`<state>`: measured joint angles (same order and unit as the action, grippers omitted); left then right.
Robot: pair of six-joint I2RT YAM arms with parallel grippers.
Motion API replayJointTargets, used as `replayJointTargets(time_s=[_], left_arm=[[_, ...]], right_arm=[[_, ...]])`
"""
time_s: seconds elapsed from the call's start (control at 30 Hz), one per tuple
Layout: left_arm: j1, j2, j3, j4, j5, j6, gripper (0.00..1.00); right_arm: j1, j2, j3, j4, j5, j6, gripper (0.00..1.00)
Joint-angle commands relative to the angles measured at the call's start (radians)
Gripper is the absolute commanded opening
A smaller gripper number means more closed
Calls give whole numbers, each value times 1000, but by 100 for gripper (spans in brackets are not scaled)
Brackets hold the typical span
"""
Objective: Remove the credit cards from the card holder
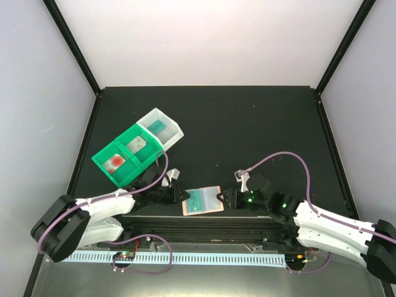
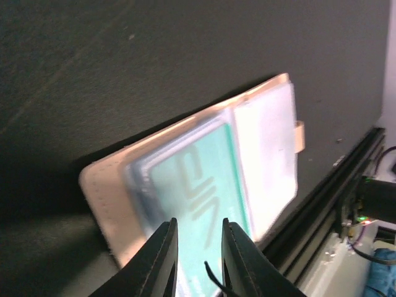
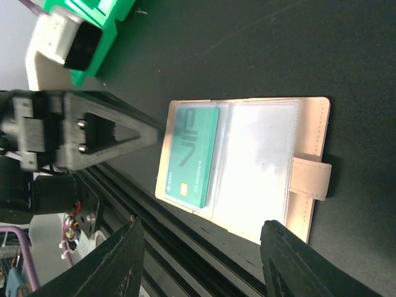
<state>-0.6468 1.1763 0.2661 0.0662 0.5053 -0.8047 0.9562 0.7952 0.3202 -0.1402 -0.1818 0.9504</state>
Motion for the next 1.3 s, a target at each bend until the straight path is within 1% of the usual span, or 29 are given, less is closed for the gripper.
replayJointTargets(time_s=[0.0, 0.1, 0.2, 0.23, 0.33, 0.4, 0.57, 0.7, 0.87, 1.1, 1.27], left_arm=[[-7, -103, 6, 22, 11, -35, 23], [-7, -179, 3, -23, -21, -36, 23], [-7, -220, -38, 36, -10, -53, 23], [-7, -220, -46, 48, -3, -56, 21], [-7, -192, -48, 55, 1, -47, 15], [-7, -160, -50, 73, 6, -47, 13], [-12, -66, -67, 175, 45, -72, 2], [-16, 1, -65, 219, 63, -68, 2], [-19, 47, -64, 210, 53, -58, 2], [-27, 14, -61, 147, 20, -45, 1], [-31, -19, -57, 121, 1, -41, 3]], right_arm=[[19, 59, 35, 73, 5, 1, 49], [24, 123, 55, 98, 1, -7, 43], [27, 181, 78, 124, 1, -16, 33], [27, 198, 83, 135, 2, -17, 31], [29, 257, 97, 180, -3, -17, 29], [29, 307, 114, 200, -14, -21, 29], [28, 440, 165, 240, -44, -40, 25], [31, 534, 178, 307, -82, -28, 21], [43, 621, 184, 363, -108, -20, 18], [53, 681, 183, 385, -99, -13, 17], [53, 706, 170, 412, -94, -2, 16]])
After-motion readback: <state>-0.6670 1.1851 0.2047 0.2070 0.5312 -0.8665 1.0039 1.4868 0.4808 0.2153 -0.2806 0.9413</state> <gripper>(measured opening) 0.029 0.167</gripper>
